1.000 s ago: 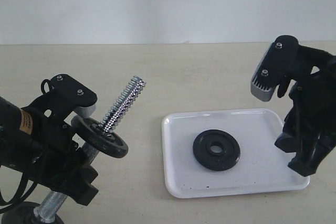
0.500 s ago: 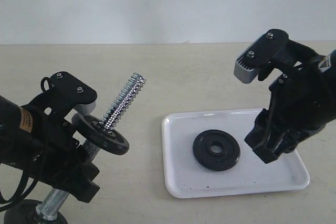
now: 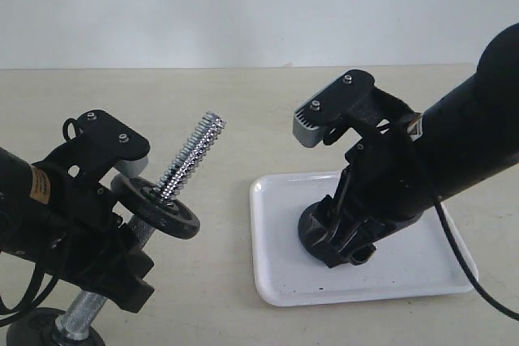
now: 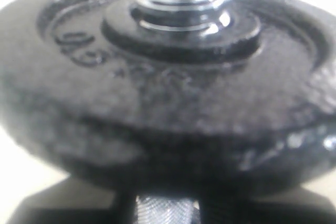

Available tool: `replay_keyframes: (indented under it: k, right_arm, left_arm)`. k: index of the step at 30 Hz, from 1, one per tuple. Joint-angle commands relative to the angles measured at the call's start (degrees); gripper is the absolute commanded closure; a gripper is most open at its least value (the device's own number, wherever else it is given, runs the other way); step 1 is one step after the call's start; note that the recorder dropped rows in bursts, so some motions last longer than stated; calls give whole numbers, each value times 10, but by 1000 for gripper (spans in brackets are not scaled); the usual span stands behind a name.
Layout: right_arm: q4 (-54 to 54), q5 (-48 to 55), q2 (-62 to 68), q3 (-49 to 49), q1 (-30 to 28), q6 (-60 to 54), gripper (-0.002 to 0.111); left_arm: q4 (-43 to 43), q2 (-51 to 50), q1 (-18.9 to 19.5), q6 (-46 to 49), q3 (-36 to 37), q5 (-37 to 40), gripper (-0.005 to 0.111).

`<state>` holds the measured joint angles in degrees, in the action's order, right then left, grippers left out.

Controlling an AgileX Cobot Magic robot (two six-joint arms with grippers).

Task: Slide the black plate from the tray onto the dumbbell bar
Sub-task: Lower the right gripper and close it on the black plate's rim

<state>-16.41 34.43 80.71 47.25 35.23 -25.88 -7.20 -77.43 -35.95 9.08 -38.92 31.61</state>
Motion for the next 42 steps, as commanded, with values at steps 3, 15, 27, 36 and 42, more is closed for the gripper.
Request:
replay_keyframes:
  k: [3, 15, 27, 36, 42]
  right_arm:
    - [26, -4, -1, 2, 3, 1, 35]
    - [55, -39, -1, 2, 3, 80, 4]
    - [161, -10, 136, 5, 3, 149, 25]
    - [173, -6, 188, 63, 3, 182, 16]
    - [200, 21, 220, 108, 1, 213, 16]
  left_arm:
    - [-16, 24, 0, -1, -25, -65, 102]
    - [-35, 24, 0, -6, -25, -67, 102]
    - [-44, 24, 0, -6, -25, -78, 102]
    - [-44, 24, 0, -6, -25, -75, 102]
    - [-44, 24, 0, -6, -25, -75, 102]
